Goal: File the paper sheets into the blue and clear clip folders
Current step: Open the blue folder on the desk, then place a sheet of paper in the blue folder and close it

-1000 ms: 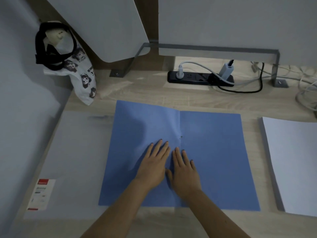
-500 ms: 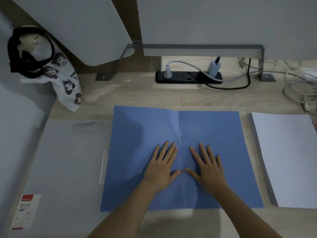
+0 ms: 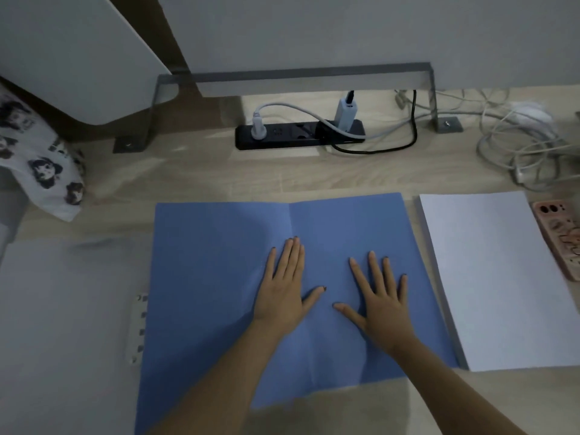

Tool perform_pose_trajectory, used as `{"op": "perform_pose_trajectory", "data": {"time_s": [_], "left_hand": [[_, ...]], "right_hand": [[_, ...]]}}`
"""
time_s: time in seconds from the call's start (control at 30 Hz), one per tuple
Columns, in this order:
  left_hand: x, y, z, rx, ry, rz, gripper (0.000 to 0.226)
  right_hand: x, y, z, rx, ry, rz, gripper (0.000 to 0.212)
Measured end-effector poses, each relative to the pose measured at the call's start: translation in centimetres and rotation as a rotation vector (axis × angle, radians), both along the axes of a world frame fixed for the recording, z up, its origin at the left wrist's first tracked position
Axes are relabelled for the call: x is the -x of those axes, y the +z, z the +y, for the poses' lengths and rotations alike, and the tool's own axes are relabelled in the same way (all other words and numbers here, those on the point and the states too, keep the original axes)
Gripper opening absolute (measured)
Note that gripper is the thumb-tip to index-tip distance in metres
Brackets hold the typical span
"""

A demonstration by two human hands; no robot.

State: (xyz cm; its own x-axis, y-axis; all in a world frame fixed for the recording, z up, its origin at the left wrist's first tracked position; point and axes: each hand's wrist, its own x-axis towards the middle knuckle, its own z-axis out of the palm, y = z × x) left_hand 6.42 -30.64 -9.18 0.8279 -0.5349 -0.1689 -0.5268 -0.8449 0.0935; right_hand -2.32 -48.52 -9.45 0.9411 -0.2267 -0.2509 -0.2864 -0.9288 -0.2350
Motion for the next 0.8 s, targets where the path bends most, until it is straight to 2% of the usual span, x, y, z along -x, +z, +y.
{"op": "perform_pose_trajectory", "data": {"time_s": [0.3, 0.37, 0.43, 0.5, 0.53, 0.6, 0.7, 0.8], "left_hand": [[-0.5, -0.5, 0.2, 0.009, -0.036, -0.019, 0.083], [-0.6, -0.4, 0.3, -0.040, -0.046, -0.023, 0.083], [-0.5, 0.2, 0.1, -0.081, -0.050, -0.054, 0.081], [0.0, 1.1, -0.5, -0.037, -0.017, -0.087, 0.076], [0.4, 1.7, -1.1, 0.016, 0.009, -0.107, 0.072], [1.6, 3.2, -3.7, 0.172, 0.054, -0.095, 0.065], [4.5, 5.4, -9.9, 0.543, 0.121, 0.089, 0.053], [7.0, 7.2, -16.2, 0.856, 0.346, 0.621, 0.047]], "right_hand": [[0.1, -0.4, 0.5, -0.036, 0.015, -0.002, 0.083], [0.0, 0.2, 0.0, -0.106, 0.041, -0.015, 0.085], [-0.2, 1.7, -1.4, -0.304, 0.011, -0.014, 0.087], [0.1, 4.0, -3.6, -0.481, -0.053, -0.122, 0.067], [0.4, 5.0, -5.1, -0.506, -0.092, -0.215, 0.051], [1.3, 6.6, -8.5, -0.497, -0.202, -0.315, 0.040], [2.9, 7.5, -13.1, -0.422, -0.370, -0.282, 0.034], [3.7, 7.1, -15.3, -0.390, -0.373, -0.257, 0.034]]}}
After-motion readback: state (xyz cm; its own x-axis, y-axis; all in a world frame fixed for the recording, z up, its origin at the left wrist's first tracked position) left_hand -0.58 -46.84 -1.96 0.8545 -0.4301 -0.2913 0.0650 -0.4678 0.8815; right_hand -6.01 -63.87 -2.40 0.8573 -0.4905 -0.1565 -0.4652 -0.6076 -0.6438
